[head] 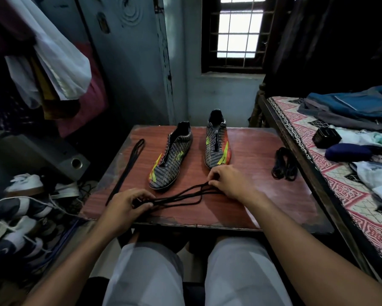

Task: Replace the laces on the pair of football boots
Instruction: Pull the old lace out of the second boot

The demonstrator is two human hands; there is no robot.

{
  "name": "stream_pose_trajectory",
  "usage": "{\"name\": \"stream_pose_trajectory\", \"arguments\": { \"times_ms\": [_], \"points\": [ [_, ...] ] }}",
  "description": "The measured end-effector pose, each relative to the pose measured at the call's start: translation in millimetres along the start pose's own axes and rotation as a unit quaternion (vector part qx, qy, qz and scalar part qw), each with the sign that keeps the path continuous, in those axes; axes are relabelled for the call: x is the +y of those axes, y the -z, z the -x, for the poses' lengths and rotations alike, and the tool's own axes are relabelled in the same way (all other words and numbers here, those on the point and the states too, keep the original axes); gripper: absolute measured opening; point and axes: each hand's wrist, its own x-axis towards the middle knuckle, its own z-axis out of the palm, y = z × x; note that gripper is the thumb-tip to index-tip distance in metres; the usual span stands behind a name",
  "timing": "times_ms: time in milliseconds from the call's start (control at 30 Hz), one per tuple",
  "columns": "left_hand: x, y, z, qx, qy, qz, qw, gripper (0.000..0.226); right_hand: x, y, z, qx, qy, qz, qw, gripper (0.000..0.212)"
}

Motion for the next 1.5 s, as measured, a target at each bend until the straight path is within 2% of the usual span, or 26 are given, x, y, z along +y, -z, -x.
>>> {"name": "stream_pose_trajectory", "arguments": {
  "times_ms": [133, 233, 333, 433, 500, 567, 733, 867, 1000, 1133, 1233, 1367, 1500],
  "points": [
    [2, 0, 2, 0.010, -0.001, 0.009, 1.000, 0.030, 3, -6, -6, -0.027, 0.074, 0.108, 0.991, 0.011],
    [0, 0, 4, 0.010, 0.003, 0.011, 1.000, 0.032, 2, -6, -6, -0.037, 0.111, 0.127, 0.985, 0.011],
    [-4, 0, 6, 0.022, 0.012, 0.014, 1.000, 0.040, 5, 0, -2, 0.002, 0.106, 0.066, 0.992, 0.008],
    [-4, 1, 8, 0.039, 0.005, 0.015, 0.999, 0.042, 14, 19, 5, 0.079, 0.044, -0.036, 0.995, 0.018],
    [-3, 1, 8, 0.043, 0.006, 0.013, 0.999, 0.041, 22, 30, 11, 0.092, 0.029, -0.063, 0.993, 0.020],
    [-2, 0, 9, 0.044, 0.006, 0.014, 0.999, 0.042, 27, 34, 17, 0.068, 0.015, -0.063, 0.996, 0.015],
    [0, -3, 8, 0.037, 0.006, 0.005, 0.999, 0.044, 29, 21, 23, 0.008, 0.001, 0.020, 1.000, 0.010],
    [-2, 1, 8, 0.032, 0.010, -0.028, 0.999, 0.041, 29, 18, 27, 0.006, 0.038, 0.067, 0.997, 0.006],
    [-8, 3, 9, 0.026, 0.010, -0.024, 0.999, 0.042, 24, 19, 37, 0.062, 0.064, 0.023, 0.996, 0.008],
    [-8, 4, 10, 0.031, 0.017, -0.021, 0.999, 0.041, 24, 16, 44, 0.002, 0.041, 0.068, 0.997, 0.004],
    [-7, 6, 10, 0.037, 0.030, -0.035, 0.998, 0.037, 29, 15, 46, 0.002, 0.034, 0.066, 0.997, 0.004],
    [-6, 9, 4, 0.042, 0.089, -0.057, 0.993, 0.028, 28, 17, 45, -0.021, 0.077, 0.114, 0.990, 0.008],
    [-9, 8, 1, 0.022, 0.085, -0.128, 0.988, 0.018, 29, 21, 45, -0.049, 0.117, 0.144, 0.981, 0.010]
  ]
}}
